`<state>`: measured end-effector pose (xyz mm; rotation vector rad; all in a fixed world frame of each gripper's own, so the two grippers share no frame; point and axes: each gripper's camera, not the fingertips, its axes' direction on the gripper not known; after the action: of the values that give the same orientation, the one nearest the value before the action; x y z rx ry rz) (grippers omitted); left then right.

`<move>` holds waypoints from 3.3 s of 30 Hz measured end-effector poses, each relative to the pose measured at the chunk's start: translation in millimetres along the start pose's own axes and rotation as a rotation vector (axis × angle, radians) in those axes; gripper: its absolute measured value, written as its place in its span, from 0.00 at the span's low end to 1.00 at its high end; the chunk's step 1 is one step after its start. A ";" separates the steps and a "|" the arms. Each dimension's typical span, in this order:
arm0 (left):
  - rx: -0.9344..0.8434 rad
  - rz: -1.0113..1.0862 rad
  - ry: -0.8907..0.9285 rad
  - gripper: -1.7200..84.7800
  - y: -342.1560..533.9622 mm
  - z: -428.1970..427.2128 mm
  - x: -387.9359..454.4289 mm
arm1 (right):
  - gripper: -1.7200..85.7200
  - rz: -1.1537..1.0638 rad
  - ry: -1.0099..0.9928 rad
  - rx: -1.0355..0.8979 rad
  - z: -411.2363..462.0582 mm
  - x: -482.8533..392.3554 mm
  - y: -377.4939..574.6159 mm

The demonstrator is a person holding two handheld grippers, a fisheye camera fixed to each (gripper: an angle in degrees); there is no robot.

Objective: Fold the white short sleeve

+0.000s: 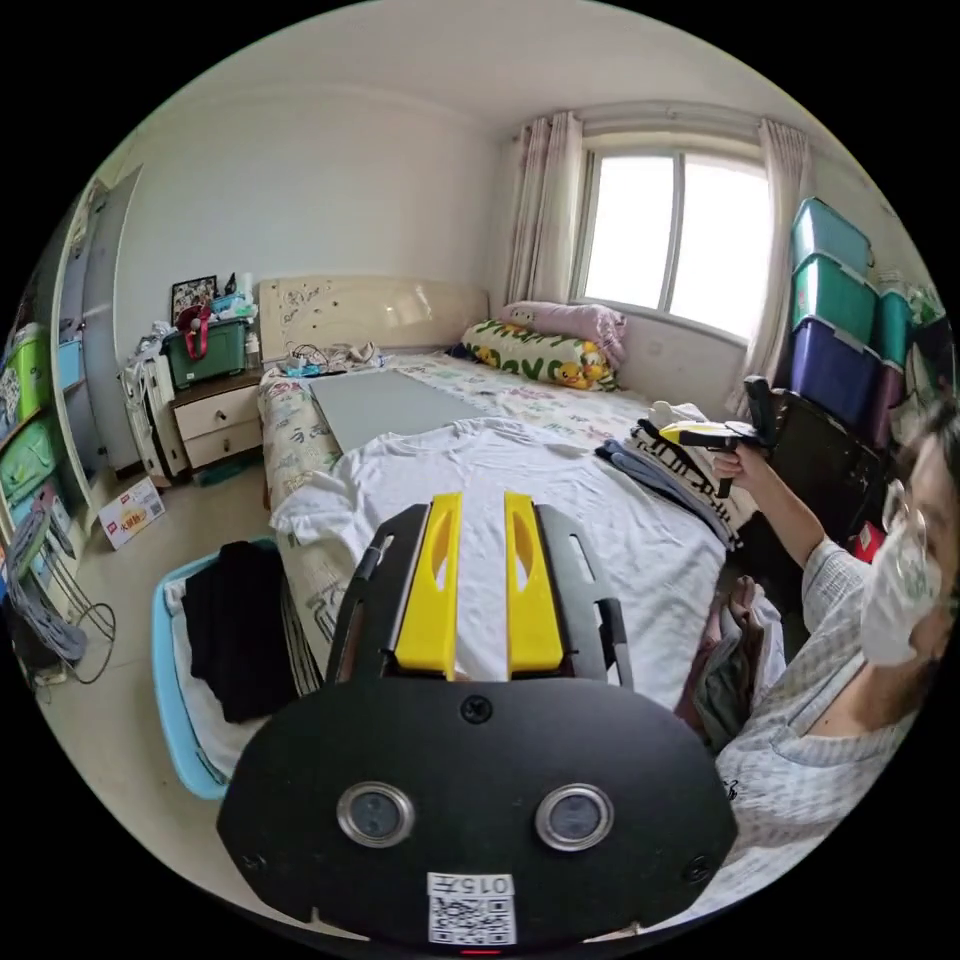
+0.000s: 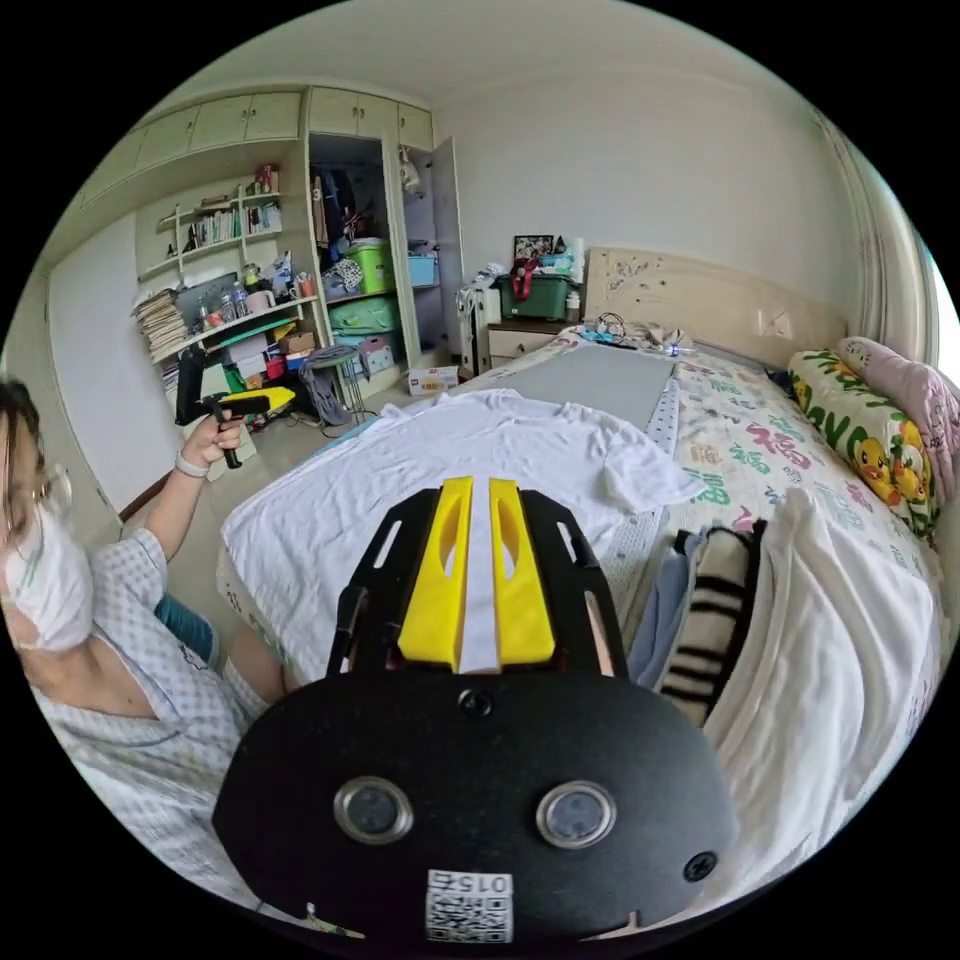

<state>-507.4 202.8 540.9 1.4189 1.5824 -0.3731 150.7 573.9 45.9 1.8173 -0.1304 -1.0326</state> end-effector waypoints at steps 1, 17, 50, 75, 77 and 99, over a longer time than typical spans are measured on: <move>0.025 -0.008 -0.006 0.11 24.2 -14.9 3.7 | 0.07 0.003 0.023 0.008 -7.7 -5.6 22.6; 0.095 -0.229 -0.120 0.18 241.1 -93.3 22.4 | 0.13 0.313 0.509 0.521 -10.5 -60.6 338.0; 0.131 -0.356 -0.252 0.14 184.1 -206.7 66.9 | 0.09 0.432 0.385 0.172 114.2 -6.9 416.6; 0.156 -0.305 -0.278 0.02 132.0 -325.6 138.0 | 0.01 0.244 0.515 -0.069 132.8 -58.2 375.9; 0.155 -0.294 -0.297 0.02 126.7 -331.0 146.8 | 0.01 0.256 0.485 -0.061 127.7 -57.1 373.3; 0.403 -0.124 -0.695 0.16 85.9 -399.0 240.5 | 0.01 0.240 0.611 -0.097 80.7 -65.7 299.4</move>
<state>-575.4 669.6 584.1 1.2762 1.0491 -1.1719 156.7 402.4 312.4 1.8936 0.0718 -0.2860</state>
